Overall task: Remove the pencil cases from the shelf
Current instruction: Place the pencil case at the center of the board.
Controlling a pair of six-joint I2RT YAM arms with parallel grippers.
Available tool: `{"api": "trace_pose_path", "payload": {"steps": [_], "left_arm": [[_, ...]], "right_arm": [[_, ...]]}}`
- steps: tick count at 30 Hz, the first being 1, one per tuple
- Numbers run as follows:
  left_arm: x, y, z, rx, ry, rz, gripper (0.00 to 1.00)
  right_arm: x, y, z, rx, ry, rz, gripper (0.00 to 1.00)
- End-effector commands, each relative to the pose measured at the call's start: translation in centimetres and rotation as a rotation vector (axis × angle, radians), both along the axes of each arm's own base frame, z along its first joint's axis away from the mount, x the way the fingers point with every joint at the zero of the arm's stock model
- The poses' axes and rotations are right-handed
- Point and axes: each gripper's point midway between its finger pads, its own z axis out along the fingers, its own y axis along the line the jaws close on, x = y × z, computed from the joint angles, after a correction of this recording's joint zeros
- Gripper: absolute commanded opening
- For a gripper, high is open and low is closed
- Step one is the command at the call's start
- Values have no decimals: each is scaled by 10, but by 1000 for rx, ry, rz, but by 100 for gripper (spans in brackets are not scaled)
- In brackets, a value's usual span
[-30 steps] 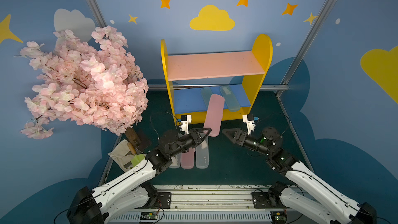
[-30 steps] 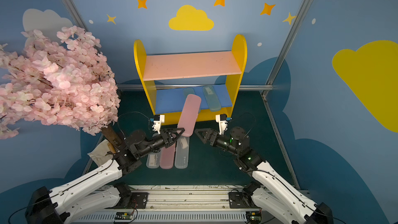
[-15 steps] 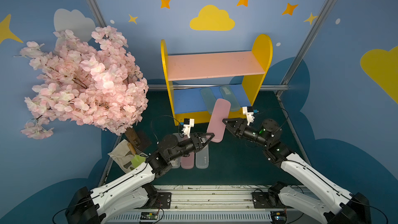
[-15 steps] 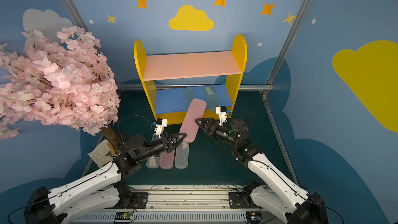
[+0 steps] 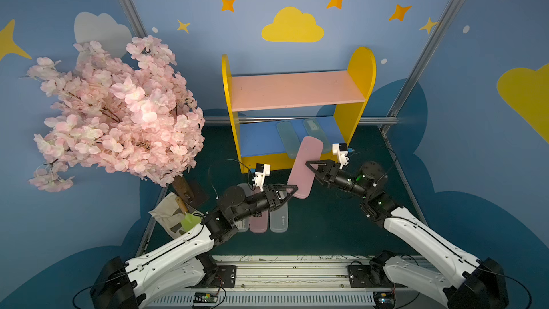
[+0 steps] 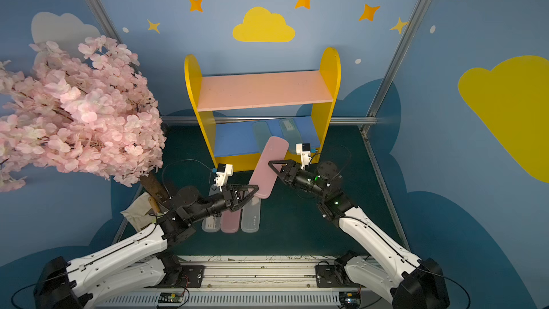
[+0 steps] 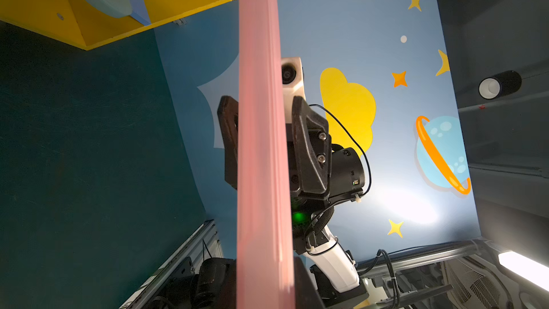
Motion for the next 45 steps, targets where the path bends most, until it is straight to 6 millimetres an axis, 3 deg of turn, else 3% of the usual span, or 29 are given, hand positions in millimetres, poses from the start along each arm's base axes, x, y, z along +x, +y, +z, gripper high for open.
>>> {"api": "trace_pose_path", "payload": {"steps": [1, 4, 8, 12, 16, 21, 26, 31, 35, 45], "left_arm": [[-4, 0, 30, -61, -84, -13, 3], [-5, -1, 30, -60, -83, -15, 6], [-2, -1, 28, -49, -80, -4, 18], [0, 1, 24, -22, -77, 15, 41], [4, 7, 15, 55, -69, 62, 77], [15, 31, -13, 209, -38, 194, 95], [21, 62, -53, 425, -13, 314, 100], [23, 83, -76, 596, 7, 368, 100], [24, 87, -85, 620, 20, 382, 100], [23, 91, -84, 621, 5, 386, 100]], "right_arm": [[-3, 0, 21, 58, -54, 18, 43], [-3, 0, 20, 60, -51, 16, 36], [-4, -1, 16, 57, -43, 14, 27], [-4, -1, 11, 51, -34, 14, 20], [-3, -2, -1, 28, -17, 5, 16], [-7, -8, -28, -85, 0, -14, 16], [-16, -24, -84, -289, 21, -34, 16], [-25, -33, -129, -399, 57, -19, 16], [-29, -32, -158, -434, 100, 9, 16], [-27, -4, -193, -464, 155, 196, 17]]}}
